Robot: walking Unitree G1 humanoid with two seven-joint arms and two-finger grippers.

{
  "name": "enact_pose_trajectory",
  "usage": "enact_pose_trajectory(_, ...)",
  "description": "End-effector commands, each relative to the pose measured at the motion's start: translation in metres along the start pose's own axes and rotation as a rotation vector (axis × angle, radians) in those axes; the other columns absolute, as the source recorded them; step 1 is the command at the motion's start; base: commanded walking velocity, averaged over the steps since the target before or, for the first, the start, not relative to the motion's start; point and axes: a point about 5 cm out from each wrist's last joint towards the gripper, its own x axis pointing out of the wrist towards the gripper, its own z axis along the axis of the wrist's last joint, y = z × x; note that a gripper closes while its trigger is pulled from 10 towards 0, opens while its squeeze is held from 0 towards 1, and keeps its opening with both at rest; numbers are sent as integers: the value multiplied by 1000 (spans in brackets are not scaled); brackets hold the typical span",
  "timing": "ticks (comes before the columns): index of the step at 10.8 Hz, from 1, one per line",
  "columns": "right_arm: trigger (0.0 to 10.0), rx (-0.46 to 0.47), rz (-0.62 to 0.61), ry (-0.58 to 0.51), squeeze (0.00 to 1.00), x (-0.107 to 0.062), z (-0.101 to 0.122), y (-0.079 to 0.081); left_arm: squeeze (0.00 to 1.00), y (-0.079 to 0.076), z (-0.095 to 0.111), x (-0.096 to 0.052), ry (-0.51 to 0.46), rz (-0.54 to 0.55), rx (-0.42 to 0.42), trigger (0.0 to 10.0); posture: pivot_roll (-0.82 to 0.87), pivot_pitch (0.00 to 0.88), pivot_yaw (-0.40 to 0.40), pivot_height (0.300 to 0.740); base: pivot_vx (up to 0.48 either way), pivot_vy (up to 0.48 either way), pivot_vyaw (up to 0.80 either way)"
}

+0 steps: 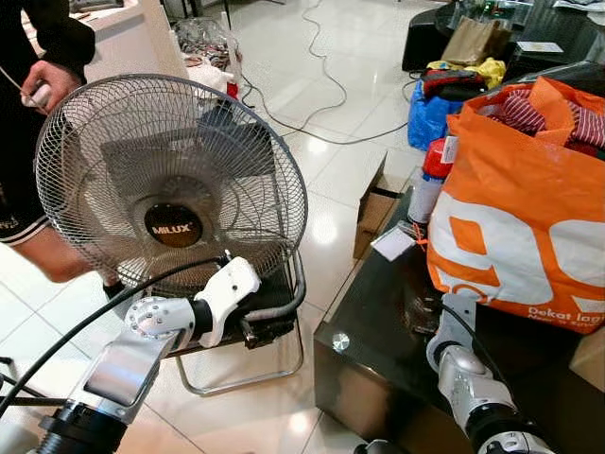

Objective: Hang keys on a hook

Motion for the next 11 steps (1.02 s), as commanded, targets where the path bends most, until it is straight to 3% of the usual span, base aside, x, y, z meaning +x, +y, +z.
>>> enact_pose_trajectory(1, 0, 9, 7, 42, 0, -1, -8, 2, 0, 2, 1, 1, 1, 11, 9, 10000, -76, 0, 67, 740, 0, 0, 0)
enact_pose_trajectory(4, 0, 71, 34, -61, 0, -8, 6, -3, 0, 9, 6, 3, -34, 62, 8, 10000, -76, 0, 63, 740, 0, 0, 0)
enact_pose_trajectory(7, 0, 126, 50, -163, 0, -26, 17, -15, 0, 17, 12, 8, -73, 104, 3, 10000, -87, 0, 69, 740, 0, 0, 0)
enact_pose_trajectory(9, 0, 186, 98, -263, 0, -41, 37, -12, 0, 26, 18, 12, -96, 138, 16, 10000, -84, 0, 69, 740, 0, 0, 0)
enact_pose_trajectory(10, 0, 410, 193, -339, 0, -51, 54, -5, 0, 29, 20, 11, -116, 178, 11, 10000, -81, 0, 67, 740, 0, 0, 0)
enact_pose_trajectory(11, 0, 534, 304, -425, 0, -65, 70, 0, 0, 32, 22, 7, -147, 246, 8, 10000, -74, 0, 60, 740, 0, 0, 0)
